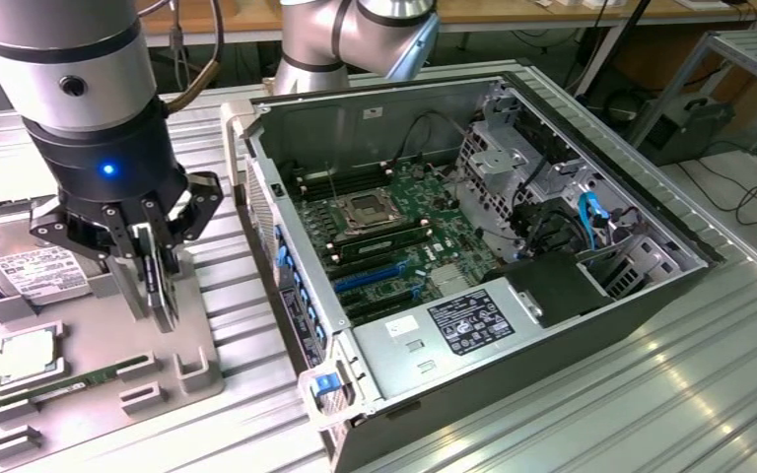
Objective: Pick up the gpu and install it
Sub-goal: 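Pick up the gpu and move the gpu toward the slot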
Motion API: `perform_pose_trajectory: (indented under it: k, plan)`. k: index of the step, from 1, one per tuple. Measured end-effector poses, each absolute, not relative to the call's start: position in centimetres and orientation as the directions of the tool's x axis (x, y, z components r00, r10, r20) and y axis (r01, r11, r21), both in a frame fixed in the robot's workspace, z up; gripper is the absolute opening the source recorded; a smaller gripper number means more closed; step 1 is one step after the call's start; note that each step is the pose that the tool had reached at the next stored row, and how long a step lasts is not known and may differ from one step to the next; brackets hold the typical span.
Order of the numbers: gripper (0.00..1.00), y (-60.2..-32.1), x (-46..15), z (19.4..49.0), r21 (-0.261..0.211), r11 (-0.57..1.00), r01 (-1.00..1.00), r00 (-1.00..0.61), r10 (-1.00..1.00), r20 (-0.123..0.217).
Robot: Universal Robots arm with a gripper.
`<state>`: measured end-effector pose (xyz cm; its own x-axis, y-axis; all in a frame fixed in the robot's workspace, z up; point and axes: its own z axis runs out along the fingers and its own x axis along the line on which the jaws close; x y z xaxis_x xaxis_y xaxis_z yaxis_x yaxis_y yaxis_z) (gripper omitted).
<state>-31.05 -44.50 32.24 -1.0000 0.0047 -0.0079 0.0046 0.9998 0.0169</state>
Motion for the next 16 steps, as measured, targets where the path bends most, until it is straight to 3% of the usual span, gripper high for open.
perform_pose_trajectory:
  k: [16]
  plan:
    - [0.27, -44.5, -31.0, 34.2, 0.017, 1.0, 0.005, -1.0, 0.005, -0.008]
